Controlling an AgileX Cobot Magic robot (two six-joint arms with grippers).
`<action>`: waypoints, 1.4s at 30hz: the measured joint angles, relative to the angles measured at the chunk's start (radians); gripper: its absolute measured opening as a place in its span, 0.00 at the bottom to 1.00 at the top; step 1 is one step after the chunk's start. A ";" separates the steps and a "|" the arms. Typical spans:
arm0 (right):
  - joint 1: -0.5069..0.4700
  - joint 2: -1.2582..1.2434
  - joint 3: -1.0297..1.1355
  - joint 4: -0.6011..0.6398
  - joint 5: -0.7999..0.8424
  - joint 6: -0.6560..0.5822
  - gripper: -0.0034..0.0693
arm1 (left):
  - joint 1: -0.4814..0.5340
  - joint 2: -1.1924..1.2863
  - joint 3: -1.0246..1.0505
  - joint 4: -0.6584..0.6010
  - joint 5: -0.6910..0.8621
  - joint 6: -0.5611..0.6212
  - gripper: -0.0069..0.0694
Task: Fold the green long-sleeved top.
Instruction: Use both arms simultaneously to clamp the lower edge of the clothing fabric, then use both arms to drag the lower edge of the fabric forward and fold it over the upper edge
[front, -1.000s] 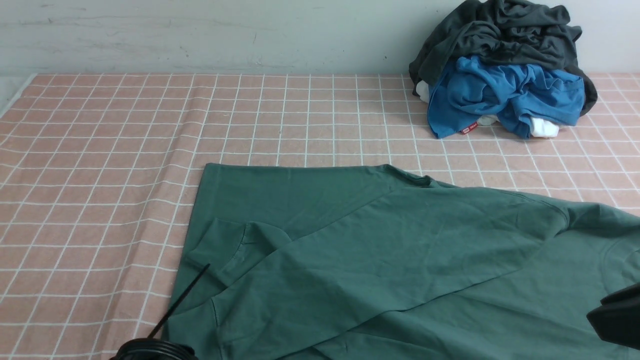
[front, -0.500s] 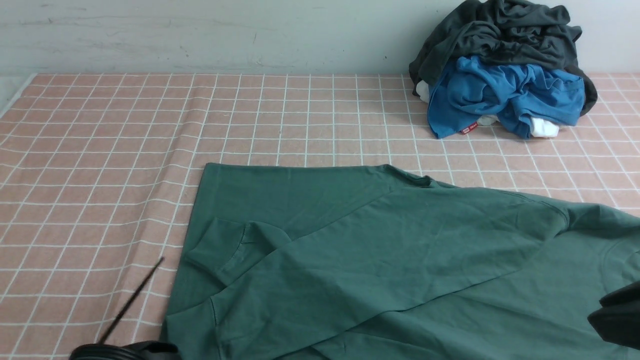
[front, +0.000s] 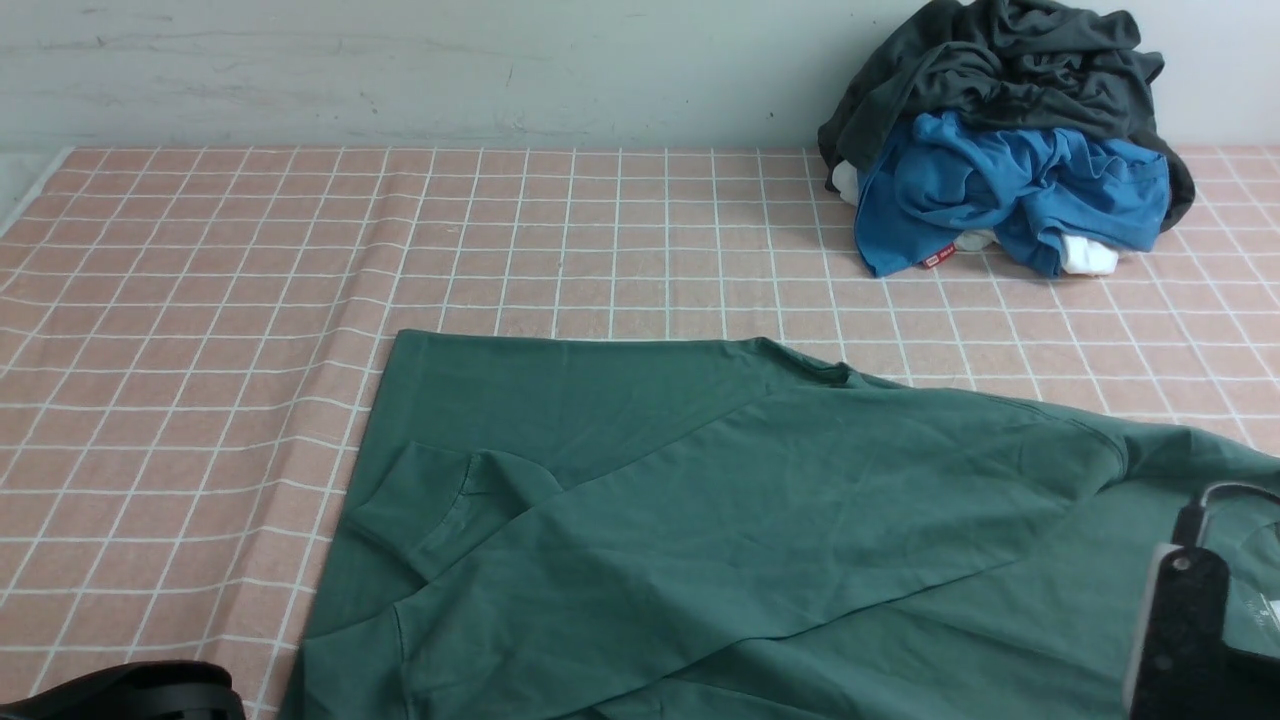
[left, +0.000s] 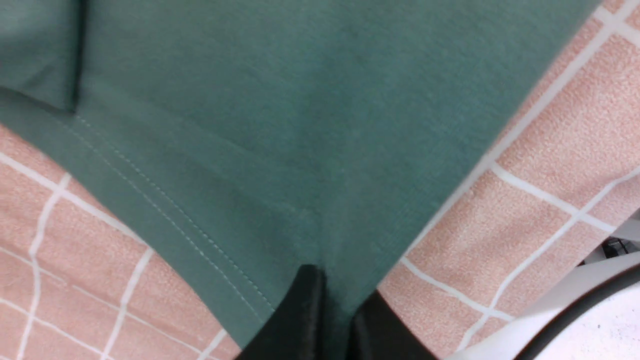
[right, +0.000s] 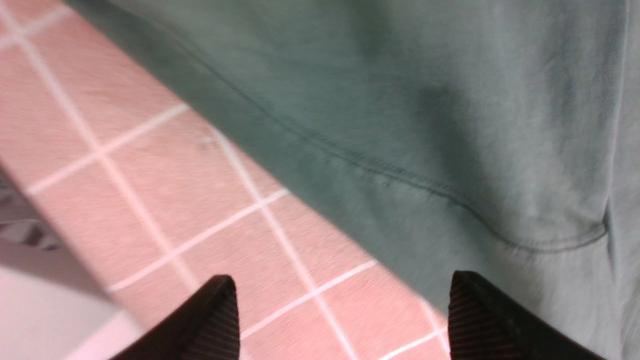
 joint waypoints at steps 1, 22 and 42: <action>0.000 0.004 0.003 -0.003 -0.014 0.000 0.77 | 0.000 0.000 0.000 0.000 -0.001 0.000 0.11; 0.000 0.278 0.084 -0.051 -0.331 -0.422 0.71 | 0.000 0.000 0.001 0.000 -0.073 0.002 0.11; -0.003 0.272 -0.110 -0.058 -0.237 -0.378 0.07 | 0.304 0.000 -0.122 -0.003 -0.072 0.145 0.11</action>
